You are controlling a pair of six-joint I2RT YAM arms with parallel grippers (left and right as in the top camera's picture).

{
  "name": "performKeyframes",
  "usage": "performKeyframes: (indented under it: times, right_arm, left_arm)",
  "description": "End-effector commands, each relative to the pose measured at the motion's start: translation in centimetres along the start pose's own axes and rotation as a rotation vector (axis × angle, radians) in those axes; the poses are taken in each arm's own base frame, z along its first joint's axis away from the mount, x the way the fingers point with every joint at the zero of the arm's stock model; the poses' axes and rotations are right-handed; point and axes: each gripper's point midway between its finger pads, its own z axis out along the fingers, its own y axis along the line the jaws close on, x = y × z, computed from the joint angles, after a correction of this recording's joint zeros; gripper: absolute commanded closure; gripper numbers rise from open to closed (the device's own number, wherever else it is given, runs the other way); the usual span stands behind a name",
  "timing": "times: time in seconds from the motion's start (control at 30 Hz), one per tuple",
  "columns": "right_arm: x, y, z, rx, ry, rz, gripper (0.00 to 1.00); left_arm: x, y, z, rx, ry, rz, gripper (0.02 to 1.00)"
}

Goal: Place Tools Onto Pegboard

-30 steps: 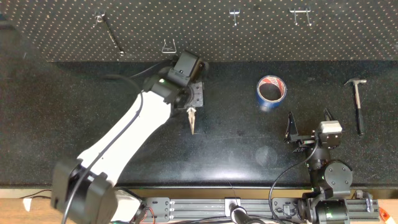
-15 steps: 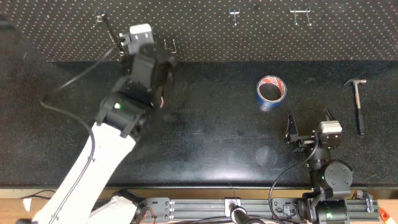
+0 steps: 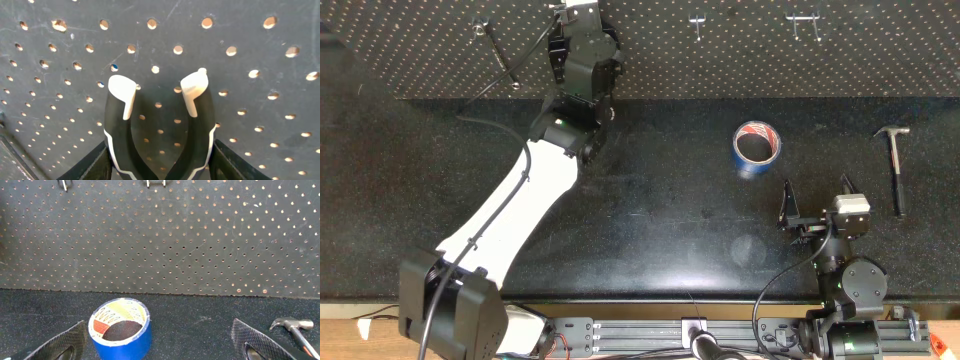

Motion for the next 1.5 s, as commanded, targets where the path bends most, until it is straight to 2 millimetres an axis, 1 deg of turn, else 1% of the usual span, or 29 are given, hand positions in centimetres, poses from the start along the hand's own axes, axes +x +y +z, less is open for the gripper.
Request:
performKeyframes:
  times: [0.03,0.1,0.17,0.23,0.3,0.37,0.43,0.5,0.57,0.6,0.67,0.77,0.8,0.83,0.87,0.9,0.93,1.03,1.07,1.1,1.13,1.2,1.23,1.33,1.4,1.43,1.5]
  right_arm:
    - [0.1,0.1,0.0,-0.004,0.000,-0.008,0.064]
    - [0.1,0.1,0.0,-0.004,0.000,-0.008,0.064]
    - [0.1,0.1,0.0,-0.004,0.000,-0.008,0.064]
    - [0.1,0.1,0.0,-0.004,0.000,-0.008,0.064]
    - [0.1,0.1,0.0,-0.004,0.000,-0.008,0.062]
    - [0.1,0.1,0.0,-0.004,0.000,-0.008,0.064]
    - [0.1,0.1,0.0,-0.004,0.000,-0.008,0.064]
    - [0.1,0.1,0.0,-0.004,0.000,-0.008,0.064]
    - [0.1,0.1,0.0,-0.004,0.000,-0.008,0.064]
    - [0.1,0.1,0.0,-0.004,0.000,-0.008,0.064]
    - [0.1,0.1,0.0,-0.004,0.000,-0.008,0.064]
    - [0.1,0.1,0.0,-0.004,0.000,-0.008,0.064]
    - [0.1,0.1,0.0,-0.004,0.000,-0.008,0.064]
    - [0.1,0.1,0.0,-0.004,0.000,-0.008,0.064]
    - [0.1,0.1,0.0,-0.004,0.000,-0.008,0.064]
    - [0.1,0.1,0.0,-0.004,0.000,-0.008,0.064]
    - [0.1,0.1,0.0,-0.004,0.000,-0.008,0.064]
    - [0.1,0.1,0.0,-0.004,0.000,-0.008,0.064]
    - [0.1,0.1,0.0,-0.004,0.000,-0.008,0.064]
    - [0.1,0.1,0.0,-0.004,0.000,-0.008,0.064]
    - [0.1,0.1,0.0,-0.004,0.000,-0.008,0.064]
    - [0.1,0.1,0.0,-0.004,0.000,-0.008,0.064]
    - [0.1,0.1,0.0,-0.004,0.000,-0.008,0.064]
    - [0.1,0.1,0.0,-0.004,0.000,-0.008,0.064]
    - [0.1,0.1,0.0,-0.004,0.000,-0.008,0.064]
    - [0.1,0.1,0.0,-0.004,0.000,-0.008,0.064]
    - [0.1,0.1,0.0,-0.004,0.000,-0.008,0.064]
  left_arm:
    - [0.4,1.3,0.8,-0.038,0.002,0.025,0.989]
    - [1.2,1.7,1.0,-0.046,0.012,0.029,0.991]
    - [1.6,1.5,1.4,-0.041,0.008,0.026,0.989]
    - [2.4,0.3,2.5,-0.004,0.001,0.018,0.991]
    - [3.3,-0.6,2.9,0.037,0.022,0.028,0.991]
    - [3.6,-1.1,3.0,0.059,0.030,0.030,0.989]
    - [3.7,-1.9,3.0,0.108,0.035,0.029,0.989]
    - [3.4,-2.2,2.5,0.117,0.030,0.029,0.989]
    - [2.1,-1.7,1.6,0.116,0.017,0.022,0.991]
    - [2.0,-1.2,0.8,0.114,0.037,0.032,0.991]
    - [2.3,-1.0,0.3,0.115,0.064,0.041,0.989]
    - [2.3,-1.1,0.2,0.120,0.064,0.039,0.989]
    - [2.6,-1.0,0.2,0.118,0.075,0.045,0.450]
    - [2.9,-0.9,0.2,0.117,0.086,0.051,0.358]
    - [3.4,-0.8,0.1,0.114,0.107,0.062,0.176]
    - [3.5,-0.8,0.1,0.113,0.112,0.065,0.066]
    - [3.6,-0.7,0.0,0.112,0.118,0.068,0.023]
    - [2.3,1.3,-3.2,0.118,0.124,0.066,0.023]
    - [2.6,2.1,-4.5,0.163,0.122,0.047,0.023]
    - [3.2,3.4,-6.1,0.235,0.086,0.003,0.020]
    - [3.5,4.6,-7.3,0.271,0.030,-0.032,0.023]
    - [5.1,7.8,-10.1,0.304,-0.060,-0.083,0.023]
    - [6.5,10.3,-12.0,0.284,-0.099,-0.105,0.023]
    - [9.3,14.3,-14.9,0.232,-0.186,-0.138,0.023]
    - [12.0,16.1,-16.4,0.158,-0.263,-0.150,0.020]
    - [12.9,16.1,-16.8,0.158,-0.296,-0.150,0.023]
    - [13.7,16.1,-17.3,0.161,-0.332,-0.150,0.023]
